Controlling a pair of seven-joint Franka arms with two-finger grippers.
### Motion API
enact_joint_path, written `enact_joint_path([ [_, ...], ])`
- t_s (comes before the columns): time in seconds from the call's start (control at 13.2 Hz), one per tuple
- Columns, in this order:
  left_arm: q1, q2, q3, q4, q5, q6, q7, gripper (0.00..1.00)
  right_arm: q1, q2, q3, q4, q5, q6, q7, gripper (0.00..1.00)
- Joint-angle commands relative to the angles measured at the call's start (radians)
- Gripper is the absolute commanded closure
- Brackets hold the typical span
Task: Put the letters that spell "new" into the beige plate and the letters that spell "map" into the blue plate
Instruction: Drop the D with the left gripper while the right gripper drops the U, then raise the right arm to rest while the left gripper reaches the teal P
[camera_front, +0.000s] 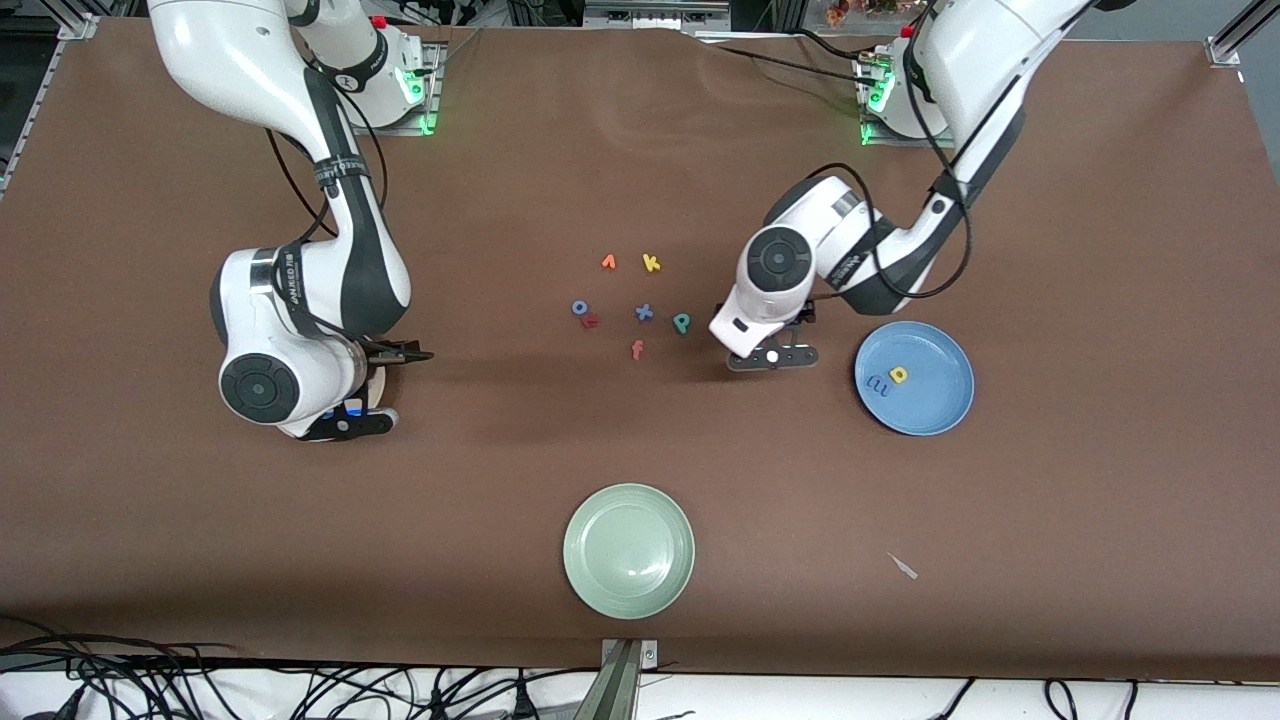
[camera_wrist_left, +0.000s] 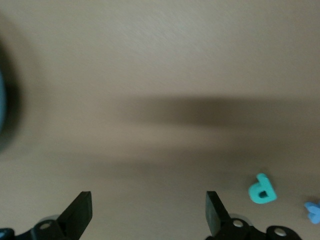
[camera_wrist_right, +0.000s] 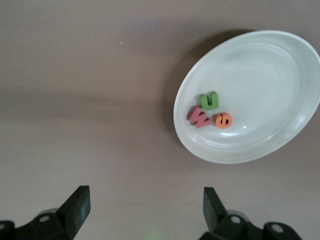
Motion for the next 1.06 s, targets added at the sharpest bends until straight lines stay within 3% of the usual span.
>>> enact_joint_path([
  [0.0,-0.017,0.027,0.006,0.038,-0.015,-0.003,-0.021,0.00,-0.005,-0.038,-0.013,0.014,0.017,-0.057,-0.002,0.00],
  [0.15,-0.015,0.022,0.006,0.068,-0.026,-0.006,-0.041,0.00,-0.008,-0.079,0.004,-0.004,0.017,-0.046,0.006,0.00],
  [0.3,-0.018,0.021,0.004,0.079,-0.034,-0.001,-0.122,0.00,-0.092,-0.187,0.123,-0.071,-0.004,-0.016,-0.003,0.00],
  [0.68,-0.064,0.041,0.004,0.076,-0.042,0.000,-0.245,0.00,-0.284,-0.436,0.335,-0.216,-0.127,0.052,-0.017,0.00],
  [0.99,-0.090,0.065,0.003,0.079,-0.073,0.063,-0.403,0.00,-0.353,-0.574,0.354,-0.222,-0.127,0.012,-0.023,0.00],
])
